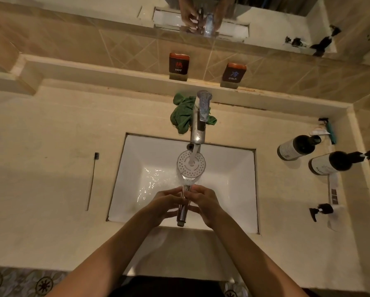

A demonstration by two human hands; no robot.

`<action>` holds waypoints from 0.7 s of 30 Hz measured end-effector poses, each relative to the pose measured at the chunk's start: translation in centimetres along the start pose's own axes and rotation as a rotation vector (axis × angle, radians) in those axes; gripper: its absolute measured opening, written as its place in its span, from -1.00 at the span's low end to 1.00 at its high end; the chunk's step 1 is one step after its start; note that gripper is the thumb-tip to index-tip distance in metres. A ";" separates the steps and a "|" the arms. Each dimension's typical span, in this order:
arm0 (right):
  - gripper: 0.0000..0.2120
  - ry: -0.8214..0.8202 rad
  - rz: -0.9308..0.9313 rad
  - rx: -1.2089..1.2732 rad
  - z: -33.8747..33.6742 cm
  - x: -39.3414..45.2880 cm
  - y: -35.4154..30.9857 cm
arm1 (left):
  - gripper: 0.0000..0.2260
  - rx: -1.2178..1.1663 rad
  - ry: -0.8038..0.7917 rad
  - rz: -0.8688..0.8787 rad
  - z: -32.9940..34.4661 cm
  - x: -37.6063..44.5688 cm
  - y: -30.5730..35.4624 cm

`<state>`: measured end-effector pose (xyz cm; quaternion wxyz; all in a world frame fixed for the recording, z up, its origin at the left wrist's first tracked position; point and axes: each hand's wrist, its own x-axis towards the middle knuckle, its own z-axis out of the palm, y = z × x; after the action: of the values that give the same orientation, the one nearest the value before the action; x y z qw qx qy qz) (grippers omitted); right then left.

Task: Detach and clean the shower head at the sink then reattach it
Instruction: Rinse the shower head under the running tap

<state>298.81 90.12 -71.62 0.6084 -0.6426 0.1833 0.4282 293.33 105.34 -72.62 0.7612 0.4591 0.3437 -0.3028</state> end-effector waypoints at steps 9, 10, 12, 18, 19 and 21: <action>-0.81 0.025 -0.014 -0.261 -0.8 -0.4 -1.6 | -0.66 -0.062 -0.081 -0.041 -0.1 -0.1 0.2; -0.80 0.033 -0.016 -0.347 -0.9 -0.4 -2.3 | -0.66 -0.058 -0.083 -0.042 0.0 -0.1 0.2; -0.70 0.110 -0.074 -0.574 -1.3 -0.4 -4.2 | -0.66 -0.059 -0.088 -0.042 0.1 -0.2 0.3; -0.78 0.364 -0.496 -0.378 -1.5 -1.0 -13.9 | -0.64 -0.077 -0.076 -0.026 0.2 -0.7 0.7; -0.78 0.337 -0.532 -0.269 -1.2 -1.0 -15.5 | -0.64 -0.076 -0.075 -0.022 0.3 -0.8 0.7; -0.76 0.295 -0.531 -0.161 -0.4 -0.9 -18.1 | -0.64 -0.072 -0.070 -0.016 0.4 -0.9 0.9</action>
<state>312.17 92.94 -59.66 0.6128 -0.7694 0.0609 0.1695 293.59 105.41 -71.36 0.7863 0.4179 0.3310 -0.3122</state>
